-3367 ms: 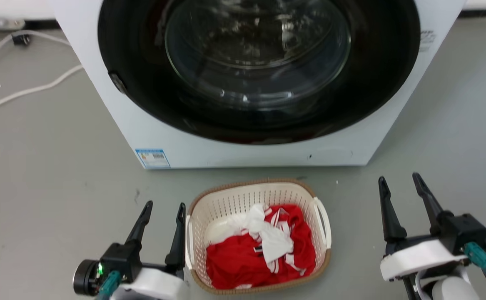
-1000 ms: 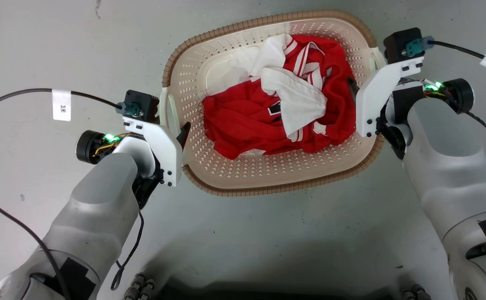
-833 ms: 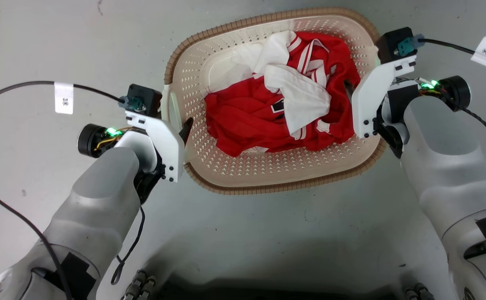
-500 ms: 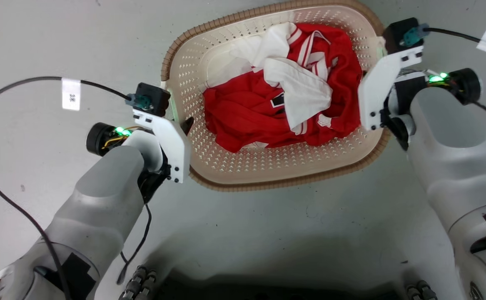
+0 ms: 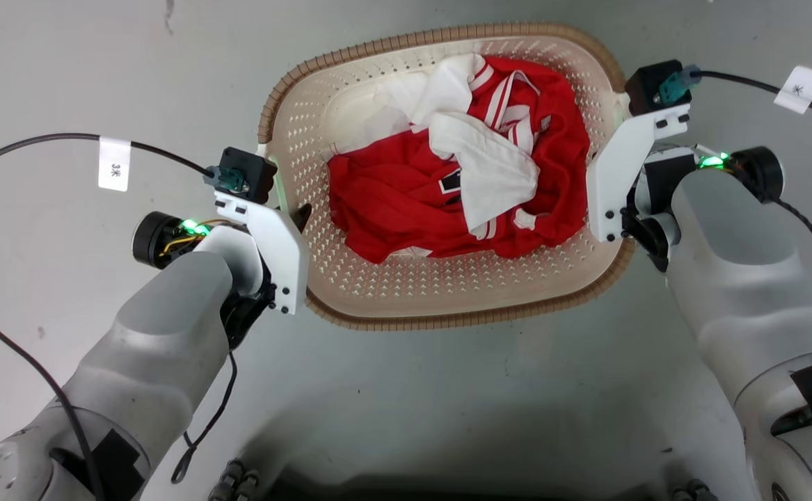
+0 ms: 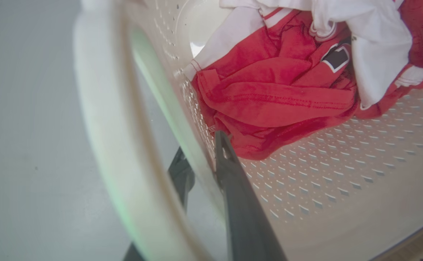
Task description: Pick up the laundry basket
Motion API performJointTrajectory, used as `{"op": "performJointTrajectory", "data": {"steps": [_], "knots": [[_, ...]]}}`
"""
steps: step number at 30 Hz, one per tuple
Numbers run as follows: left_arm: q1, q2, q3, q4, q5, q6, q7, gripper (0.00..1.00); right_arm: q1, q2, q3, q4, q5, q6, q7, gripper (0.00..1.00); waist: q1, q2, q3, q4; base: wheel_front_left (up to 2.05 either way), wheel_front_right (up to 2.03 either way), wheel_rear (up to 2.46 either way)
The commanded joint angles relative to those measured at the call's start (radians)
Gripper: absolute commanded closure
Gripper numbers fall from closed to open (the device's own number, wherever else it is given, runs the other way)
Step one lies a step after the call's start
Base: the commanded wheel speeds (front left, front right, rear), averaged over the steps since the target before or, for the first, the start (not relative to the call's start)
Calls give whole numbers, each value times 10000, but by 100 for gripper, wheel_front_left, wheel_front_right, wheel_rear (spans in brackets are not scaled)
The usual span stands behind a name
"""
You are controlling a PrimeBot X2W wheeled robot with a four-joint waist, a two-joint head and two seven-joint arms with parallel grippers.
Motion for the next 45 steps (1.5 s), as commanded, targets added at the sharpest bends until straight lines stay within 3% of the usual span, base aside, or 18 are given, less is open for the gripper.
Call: {"op": "performJointTrajectory", "data": {"steps": [1, 12, 20, 22, 36, 45], "knots": [[-39, 218, -173, -61, -87, 10, -52, 100, 183, -51, -12, 82, -60, 31, 216, 100, 1, 0, -354, -105, 0, 0, 0], [535, 1010, -1509, -959, -1194, 10, 1216, 100, 953, -108, -192, 163, 168, 28, 2496, 100, 1, 0, -2477, -532, 0, 0, 0], [1041, 1950, -2131, -2701, -2251, -4, 3322, 100, 1776, -114, 785, -6, 1061, 30, 4453, 100, 1, 0, -4266, -859, 0, 0, 0], [1262, 2447, -2216, -3432, -2553, -12, 4204, 100, 2143, -128, 1283, -269, 1683, 32, 5228, 100, 1, 0, -5100, -1009, 0, 0, 0], [2096, 3341, -2244, -4594, -2948, -14, 5862, 100, 3304, -141, 2502, -771, 3030, 70, 6485, 100, 1, 0, -7382, -1282, 0, 0, 0], [3148, 3513, -2283, -4727, -3347, -14, 6905, 100, 3789, -165, 3269, -1009, 3650, 78, 7084, 100, 1, 0, -8462, -1418, 0, 0, 0]]}}
